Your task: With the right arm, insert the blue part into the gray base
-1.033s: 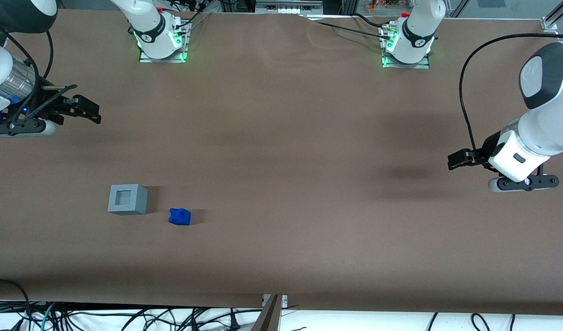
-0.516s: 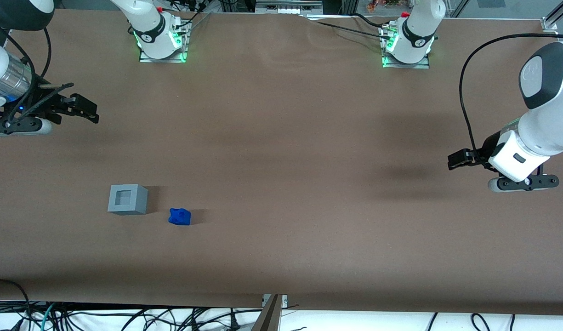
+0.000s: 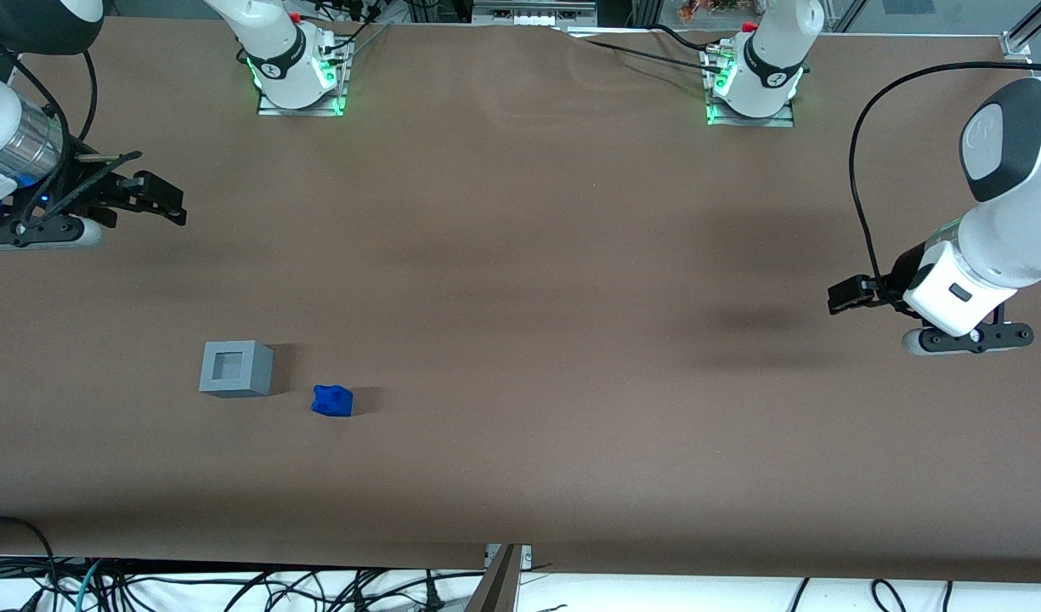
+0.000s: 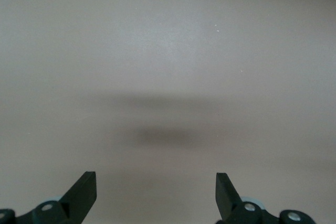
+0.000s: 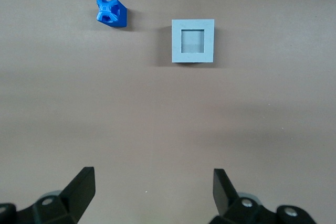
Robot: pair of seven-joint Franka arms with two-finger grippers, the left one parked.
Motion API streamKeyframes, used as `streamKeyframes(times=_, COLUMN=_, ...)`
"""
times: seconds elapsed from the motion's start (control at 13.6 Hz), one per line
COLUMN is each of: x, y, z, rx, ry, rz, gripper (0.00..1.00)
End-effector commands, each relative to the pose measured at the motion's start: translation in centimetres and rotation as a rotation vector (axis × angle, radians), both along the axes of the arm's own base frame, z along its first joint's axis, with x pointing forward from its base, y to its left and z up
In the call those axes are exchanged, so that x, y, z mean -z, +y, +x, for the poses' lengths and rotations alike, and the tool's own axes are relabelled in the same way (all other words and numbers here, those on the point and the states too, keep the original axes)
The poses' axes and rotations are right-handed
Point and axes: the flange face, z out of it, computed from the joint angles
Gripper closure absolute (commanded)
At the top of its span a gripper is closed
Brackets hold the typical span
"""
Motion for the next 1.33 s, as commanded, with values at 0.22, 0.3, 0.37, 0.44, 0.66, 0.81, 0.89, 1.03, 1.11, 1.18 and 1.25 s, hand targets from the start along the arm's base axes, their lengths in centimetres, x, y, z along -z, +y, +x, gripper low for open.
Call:
streamKeyframes(times=0.22, x=-0.5, y=-0.1, z=-0.4, rx=0.005, ry=0.005, rz=-0.013, gripper=0.01)
streamKeyframes(times=0.3, x=-0.5, y=-0.1, z=-0.4, rx=0.005, ry=0.005, rz=-0.013, gripper=0.01)
streamKeyframes(times=0.37, x=-0.5, y=-0.1, z=-0.4, rx=0.005, ry=0.005, rz=-0.013, gripper=0.01)
streamKeyframes(times=0.44, x=-0.4, y=-0.1, z=-0.3, rx=0.005, ry=0.005, rz=-0.013, gripper=0.01)
streamKeyframes(times=0.66, x=0.5, y=0.4, z=0.3, rx=0.01, ry=0.007, rz=-0.01, gripper=0.01)
streamKeyframes(times=0.81, x=2.5, y=2.0, z=1.6, rx=0.032, ry=0.0, rz=-0.004, gripper=0.01)
streamKeyframes(times=0.89, x=4.1, y=3.2, z=2.6, rx=0.053, ry=-0.002, rz=0.005, gripper=0.01)
streamKeyframes(times=1.03, x=8.7, y=7.1, z=5.1, rx=0.084, ry=-0.024, rz=0.01, gripper=0.01)
streamKeyframes(times=1.11, x=11.6, y=8.7, z=6.4, rx=0.101, ry=-0.034, rz=0.018, gripper=0.01)
streamKeyframes(times=1.18, x=14.2, y=10.5, z=7.4, rx=0.103, ry=-0.05, rz=0.029, gripper=0.01)
streamKeyframes(times=1.25, x=16.7, y=11.8, z=8.7, rx=0.098, ry=-0.073, rz=0.043, gripper=0.01)
